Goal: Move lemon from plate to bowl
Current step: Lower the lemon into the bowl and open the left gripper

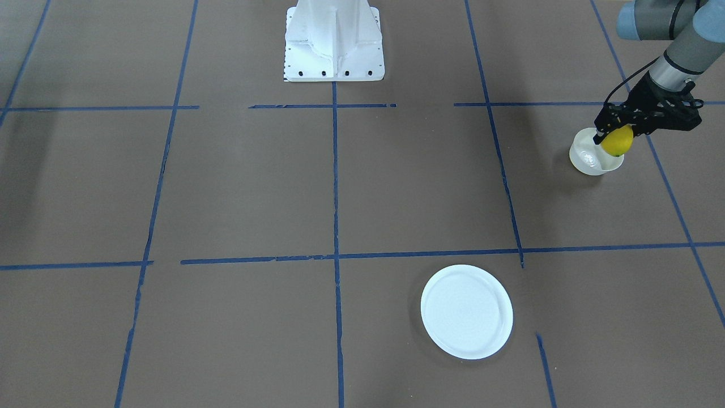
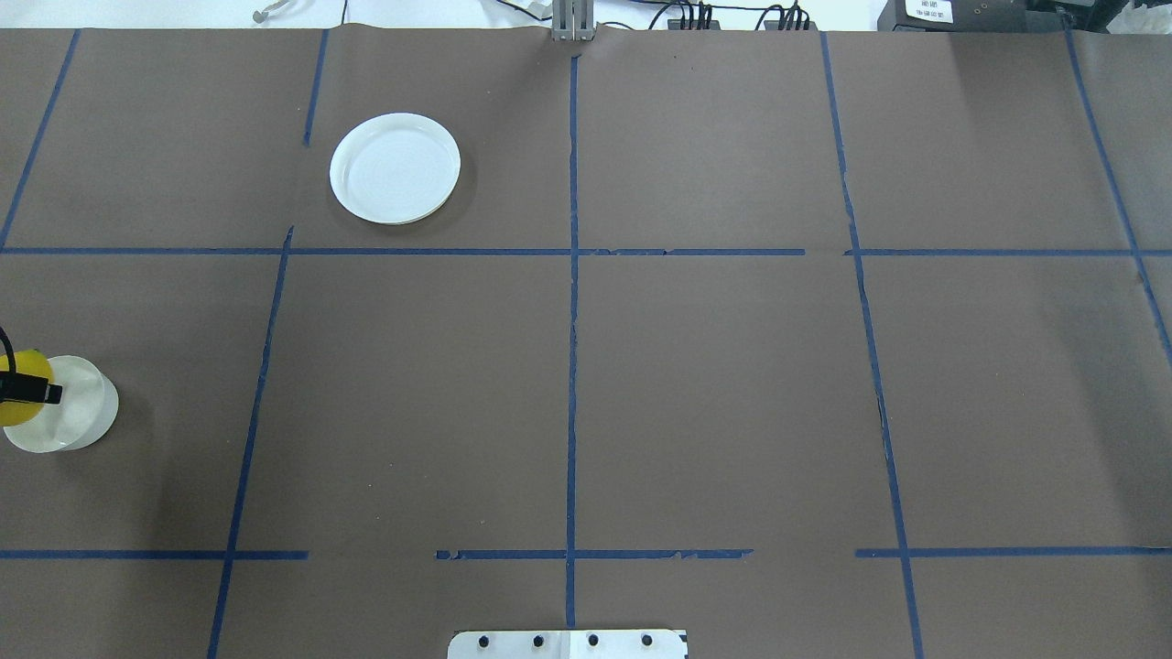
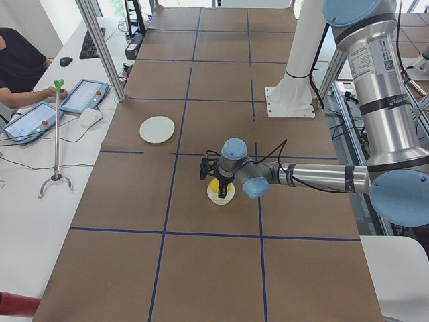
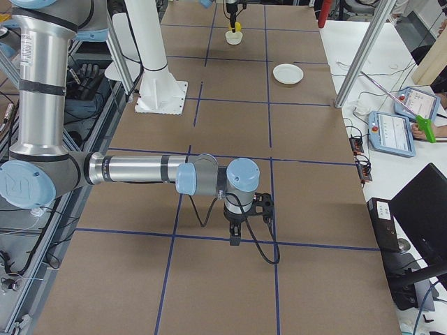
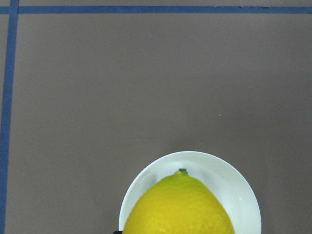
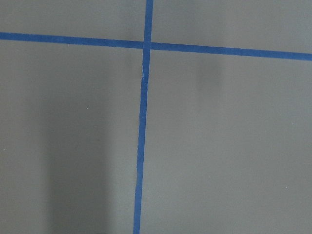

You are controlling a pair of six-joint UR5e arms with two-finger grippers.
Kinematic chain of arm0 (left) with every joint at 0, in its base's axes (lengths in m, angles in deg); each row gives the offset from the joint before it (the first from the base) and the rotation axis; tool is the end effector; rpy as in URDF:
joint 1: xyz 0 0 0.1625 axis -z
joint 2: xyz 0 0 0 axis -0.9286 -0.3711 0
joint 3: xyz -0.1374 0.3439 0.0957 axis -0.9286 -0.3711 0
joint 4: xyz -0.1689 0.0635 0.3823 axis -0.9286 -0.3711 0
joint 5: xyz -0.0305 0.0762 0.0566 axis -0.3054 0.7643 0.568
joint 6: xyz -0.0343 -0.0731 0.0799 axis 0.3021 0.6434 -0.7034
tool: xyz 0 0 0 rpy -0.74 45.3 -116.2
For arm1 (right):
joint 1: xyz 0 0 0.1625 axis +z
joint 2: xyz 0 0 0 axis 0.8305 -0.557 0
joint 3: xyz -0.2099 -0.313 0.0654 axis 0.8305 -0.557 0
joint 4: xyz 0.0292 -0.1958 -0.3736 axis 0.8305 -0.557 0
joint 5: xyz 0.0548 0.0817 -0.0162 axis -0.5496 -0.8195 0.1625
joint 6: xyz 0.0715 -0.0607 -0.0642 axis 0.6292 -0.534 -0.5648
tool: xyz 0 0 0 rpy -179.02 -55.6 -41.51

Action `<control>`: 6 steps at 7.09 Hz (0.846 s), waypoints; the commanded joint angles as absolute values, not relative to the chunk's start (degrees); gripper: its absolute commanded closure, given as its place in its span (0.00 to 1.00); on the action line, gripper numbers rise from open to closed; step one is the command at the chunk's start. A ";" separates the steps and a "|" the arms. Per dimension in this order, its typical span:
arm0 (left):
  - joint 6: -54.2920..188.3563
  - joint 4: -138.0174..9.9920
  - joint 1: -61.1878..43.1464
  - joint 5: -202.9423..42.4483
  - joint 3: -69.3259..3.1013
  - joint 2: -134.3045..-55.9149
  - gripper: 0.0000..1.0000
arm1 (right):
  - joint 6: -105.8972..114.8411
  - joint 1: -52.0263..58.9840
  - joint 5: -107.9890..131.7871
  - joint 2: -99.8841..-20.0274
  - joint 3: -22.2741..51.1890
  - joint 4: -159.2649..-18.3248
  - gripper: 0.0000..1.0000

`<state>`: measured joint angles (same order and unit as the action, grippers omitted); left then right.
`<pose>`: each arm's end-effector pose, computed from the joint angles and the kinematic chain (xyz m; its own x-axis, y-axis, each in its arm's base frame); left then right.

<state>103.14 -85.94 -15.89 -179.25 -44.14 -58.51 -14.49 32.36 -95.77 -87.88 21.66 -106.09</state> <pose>0.2014 -0.3846 0.5664 0.6417 0.0589 -0.7647 0.0825 0.9860 0.1452 0.0476 -0.4480 0.6138 0.7566 -0.0437 0.6524 0.0586 0.9983 -0.0010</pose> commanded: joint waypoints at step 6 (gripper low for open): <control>100.73 -86.69 -15.31 -180.53 -43.90 -59.88 0.00 | -14.49 32.35 -95.69 -87.88 21.66 -106.09 0.00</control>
<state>100.80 -86.80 -15.76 -180.01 -42.12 -60.38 -14.49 32.35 -95.75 -87.88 21.66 -106.09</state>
